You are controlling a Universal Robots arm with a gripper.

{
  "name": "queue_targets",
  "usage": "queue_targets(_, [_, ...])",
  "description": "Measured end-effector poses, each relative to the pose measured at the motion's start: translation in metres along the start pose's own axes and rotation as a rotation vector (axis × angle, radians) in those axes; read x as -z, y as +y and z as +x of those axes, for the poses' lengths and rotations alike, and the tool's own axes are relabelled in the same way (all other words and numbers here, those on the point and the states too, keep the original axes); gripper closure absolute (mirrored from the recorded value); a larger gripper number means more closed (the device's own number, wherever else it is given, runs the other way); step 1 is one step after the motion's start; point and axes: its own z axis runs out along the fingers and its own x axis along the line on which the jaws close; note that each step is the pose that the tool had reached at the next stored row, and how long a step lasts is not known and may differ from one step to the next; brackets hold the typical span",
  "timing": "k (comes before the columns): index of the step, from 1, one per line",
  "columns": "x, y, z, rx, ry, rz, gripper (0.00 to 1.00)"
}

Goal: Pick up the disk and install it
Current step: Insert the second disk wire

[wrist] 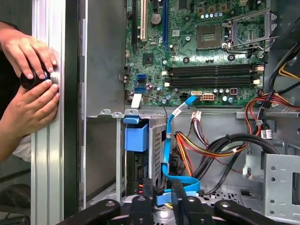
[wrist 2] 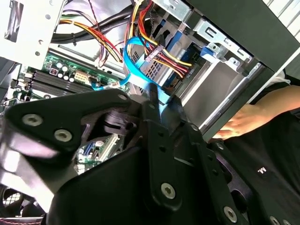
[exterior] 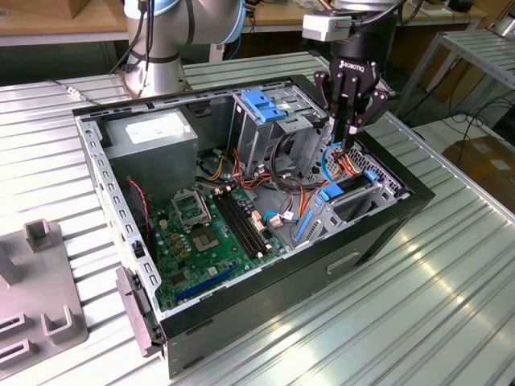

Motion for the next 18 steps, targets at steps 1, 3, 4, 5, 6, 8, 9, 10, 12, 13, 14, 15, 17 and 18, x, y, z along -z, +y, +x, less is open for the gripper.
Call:
queue_targets(1, [-0.0002,-0.0002,-0.0001,0.000,0.0010,0.0000,0.77])
queue_targets(3, [-0.0008,-0.0004,-0.0003,0.000,0.0029,-0.0001,0.84])
queue_targets(4, [-0.0009,-0.0005,-0.0004,0.000,0.0034,-0.0001,0.84])
queue_targets(5, [-0.0009,-0.0005,-0.0004,0.000,0.0038,-0.0001,0.84])
queue_targets(6, [-0.0010,-0.0005,-0.0004,0.000,0.0038,-0.0001,0.84])
queue_targets(8, [-0.0012,-0.0005,-0.0004,0.000,0.0035,-0.0001,0.84])
queue_targets(9, [-0.0013,-0.0005,-0.0004,0.000,0.0034,-0.0001,0.84])
queue_targets(10, [-0.0012,-0.0005,-0.0004,0.000,0.0035,0.0000,0.84])
queue_targets(12, [-0.0012,-0.0005,-0.0003,0.000,0.0036,0.0000,0.84])
queue_targets(13, [-0.0013,-0.0005,-0.0001,0.000,0.0035,0.0000,0.84])
queue_targets(14, [-0.0014,-0.0005,0.0002,0.000,0.0034,-0.0001,0.84])
queue_targets(15, [-0.0015,-0.0005,0.0006,0.000,0.0035,0.0000,0.84])
queue_targets(17, [-0.0023,-0.0005,0.0027,0.000,-0.0010,0.0000,0.84])
queue_targets(18, [-0.0027,-0.0005,0.0039,0.000,-0.0061,0.0001,0.84])
